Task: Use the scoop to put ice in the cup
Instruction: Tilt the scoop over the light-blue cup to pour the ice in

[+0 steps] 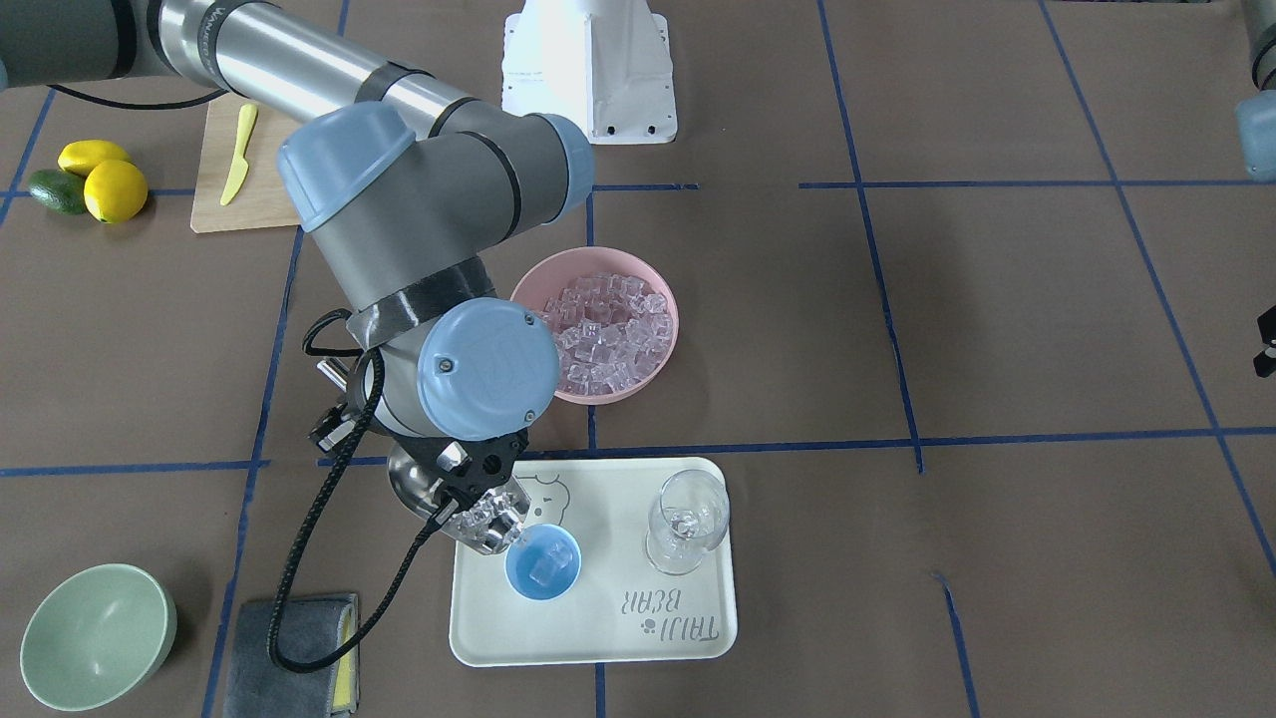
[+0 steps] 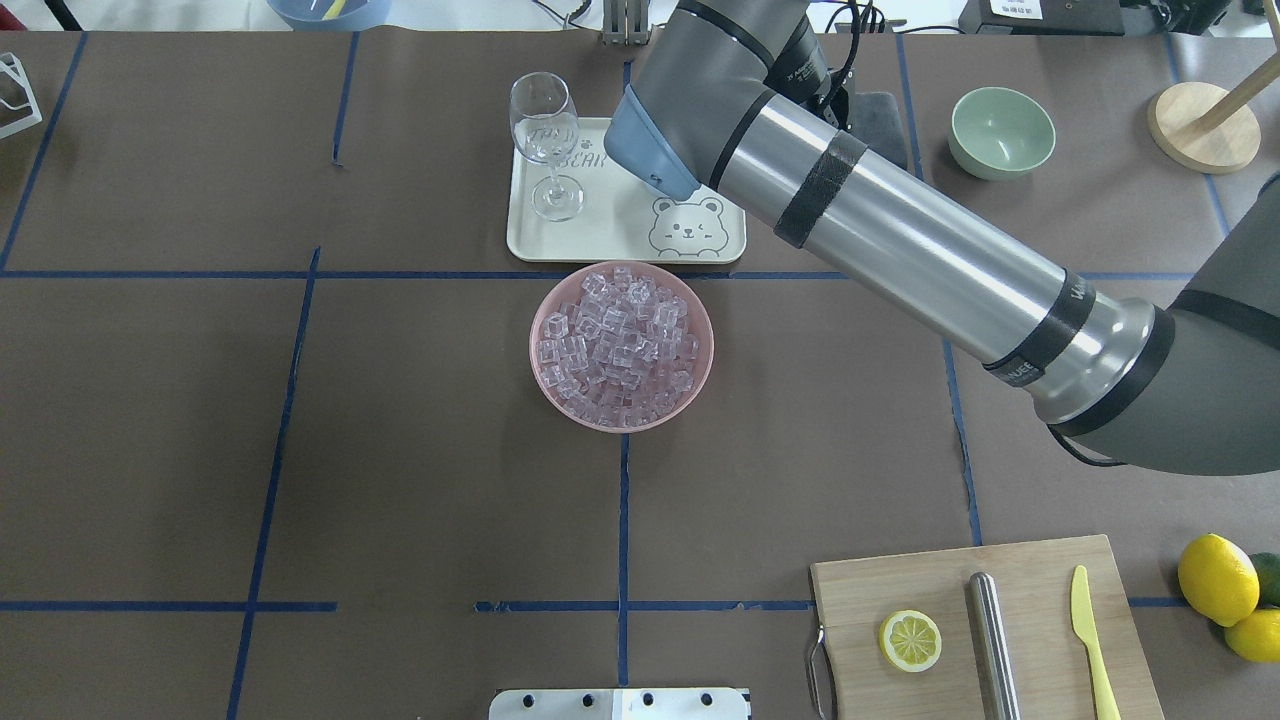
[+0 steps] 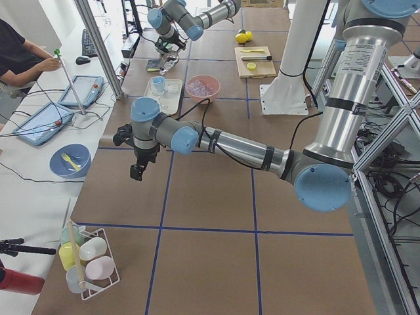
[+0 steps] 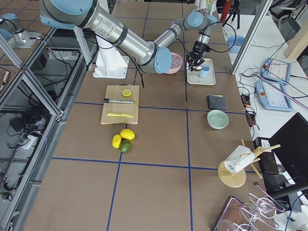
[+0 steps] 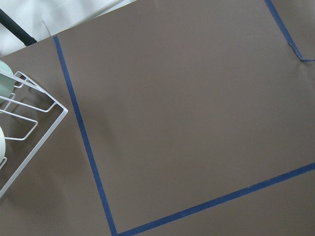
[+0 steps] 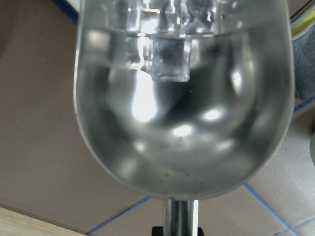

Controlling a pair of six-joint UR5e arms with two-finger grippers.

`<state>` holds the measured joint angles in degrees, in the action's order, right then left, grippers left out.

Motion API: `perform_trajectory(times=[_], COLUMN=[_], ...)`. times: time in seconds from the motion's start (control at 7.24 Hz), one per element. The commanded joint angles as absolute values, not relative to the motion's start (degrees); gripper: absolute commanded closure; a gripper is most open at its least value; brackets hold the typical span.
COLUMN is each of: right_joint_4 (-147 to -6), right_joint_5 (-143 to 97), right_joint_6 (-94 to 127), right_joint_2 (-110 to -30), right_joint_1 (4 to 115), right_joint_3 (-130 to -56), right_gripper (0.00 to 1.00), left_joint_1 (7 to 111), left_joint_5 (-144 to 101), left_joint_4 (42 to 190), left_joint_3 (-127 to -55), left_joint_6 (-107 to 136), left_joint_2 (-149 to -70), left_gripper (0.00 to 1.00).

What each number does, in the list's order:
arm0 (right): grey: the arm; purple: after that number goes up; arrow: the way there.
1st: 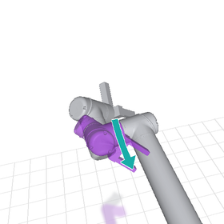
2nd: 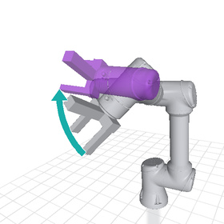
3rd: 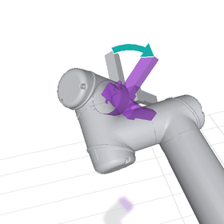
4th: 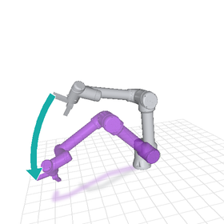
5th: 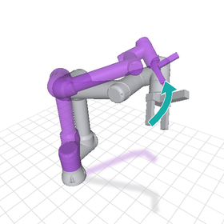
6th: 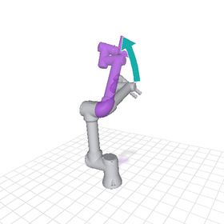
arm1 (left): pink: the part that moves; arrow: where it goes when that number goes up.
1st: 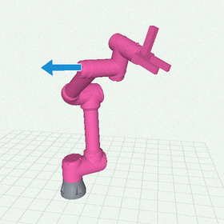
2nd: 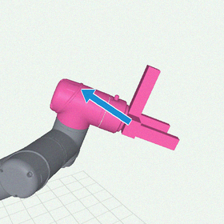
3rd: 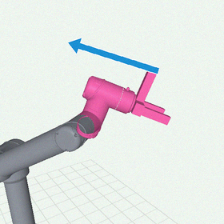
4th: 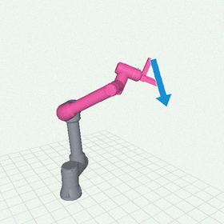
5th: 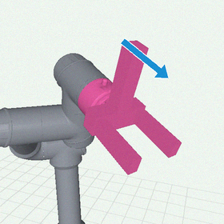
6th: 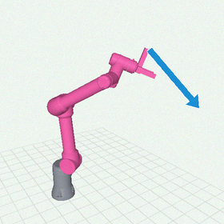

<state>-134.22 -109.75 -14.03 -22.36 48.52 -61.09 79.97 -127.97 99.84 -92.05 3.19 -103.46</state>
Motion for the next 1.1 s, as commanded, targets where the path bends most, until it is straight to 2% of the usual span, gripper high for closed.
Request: perform_trajectory(times=[0.0,0.28,0.97], right_joint_4=[-134.2,-134.2,-134.3], right_joint_5=[-109.4,-108.2,-106.4], right_joint_6=[-14.0,-14.1,-14.1], right_joint_2=[-22.3,-19.2,-17.8], right_joint_1=[48.7,48.6,48.6], right_joint_3=[-60.6,-56.6,-55.6], right_gripper=[1.0,1.0,1.0], left_joint_1=[79.9,79.9,79.9], left_joint_5=[-128.0,-128.1,-128.1], left_joint_4=[99.8,99.8,99.8], left_joint_3=[-92.0,-92.0,-92.0], left_joint_6=[3.3,3.3,3.3], left_joint_2=[-103.4,-103.4,-103.5], left_gripper=[0.0,0.0,0.0])
